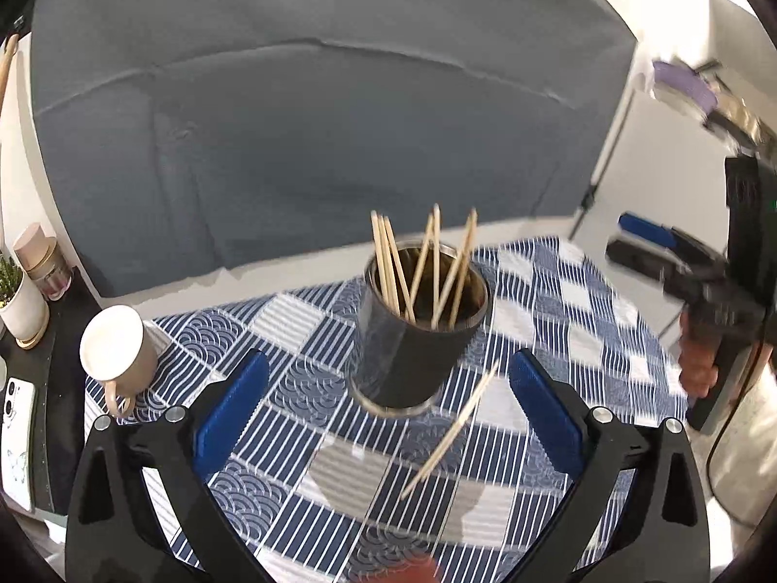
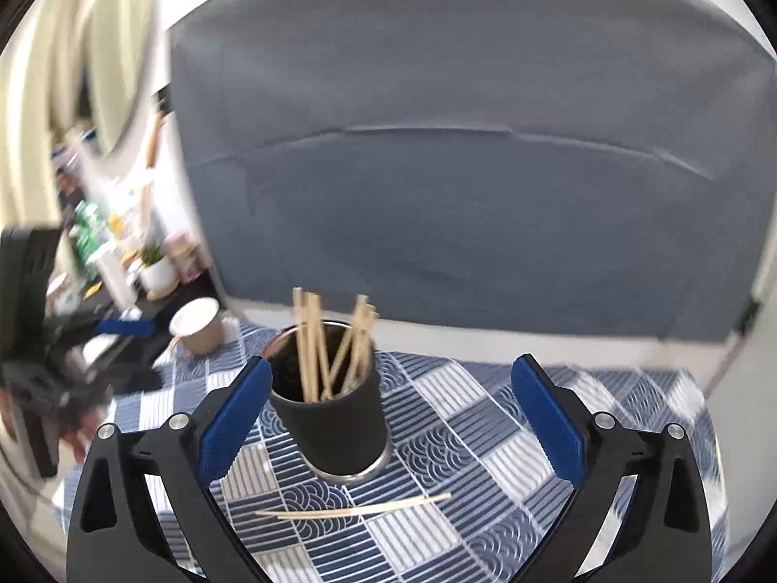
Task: Organize utensils
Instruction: 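Lower both open tools toward the last skewers beside the cup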
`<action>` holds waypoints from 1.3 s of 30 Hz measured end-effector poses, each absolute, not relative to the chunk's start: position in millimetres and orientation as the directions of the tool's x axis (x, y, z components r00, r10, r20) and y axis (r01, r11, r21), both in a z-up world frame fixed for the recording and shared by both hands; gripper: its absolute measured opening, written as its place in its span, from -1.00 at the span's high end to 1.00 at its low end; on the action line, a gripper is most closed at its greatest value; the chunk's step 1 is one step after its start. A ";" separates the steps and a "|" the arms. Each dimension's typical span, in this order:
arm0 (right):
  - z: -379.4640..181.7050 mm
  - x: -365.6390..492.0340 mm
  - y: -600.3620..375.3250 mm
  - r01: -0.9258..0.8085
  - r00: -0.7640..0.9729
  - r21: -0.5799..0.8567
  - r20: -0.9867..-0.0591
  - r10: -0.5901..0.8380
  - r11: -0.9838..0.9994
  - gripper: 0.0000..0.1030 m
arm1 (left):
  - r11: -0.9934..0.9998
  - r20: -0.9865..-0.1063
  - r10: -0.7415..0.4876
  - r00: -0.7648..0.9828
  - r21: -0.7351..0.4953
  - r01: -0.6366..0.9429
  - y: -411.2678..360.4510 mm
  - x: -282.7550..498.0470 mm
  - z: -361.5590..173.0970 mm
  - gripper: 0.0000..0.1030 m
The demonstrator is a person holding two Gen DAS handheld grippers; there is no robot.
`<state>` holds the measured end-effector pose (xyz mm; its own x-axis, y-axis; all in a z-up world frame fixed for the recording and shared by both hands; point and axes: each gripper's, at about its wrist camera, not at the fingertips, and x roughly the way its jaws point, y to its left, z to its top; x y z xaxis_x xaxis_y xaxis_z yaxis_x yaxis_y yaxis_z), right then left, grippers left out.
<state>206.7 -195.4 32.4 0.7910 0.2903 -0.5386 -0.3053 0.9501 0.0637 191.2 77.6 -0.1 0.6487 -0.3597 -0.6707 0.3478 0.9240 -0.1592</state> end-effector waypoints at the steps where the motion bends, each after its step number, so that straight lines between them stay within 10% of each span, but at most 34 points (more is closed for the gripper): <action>1: 29.6 202.7 -199.6 -0.271 0.797 0.081 -0.539 0.271 0.959 -0.84 | 0.922 -0.675 -0.358 0.645 -0.149 0.357 76.7 188.1 -1.9 -0.88; 17: -100.3 182.1 -207.0 0.054 0.521 0.243 -0.834 0.180 0.969 -0.84 | 0.795 -0.852 -0.426 0.304 -0.191 0.576 59.4 206.6 -132.0 -0.88; 39: -189.6 237.7 -169.2 0.367 0.417 0.042 -0.900 -0.125 0.929 -0.86 | 0.732 -0.891 -0.409 0.198 -0.191 0.654 53.9 253.7 -181.0 -0.88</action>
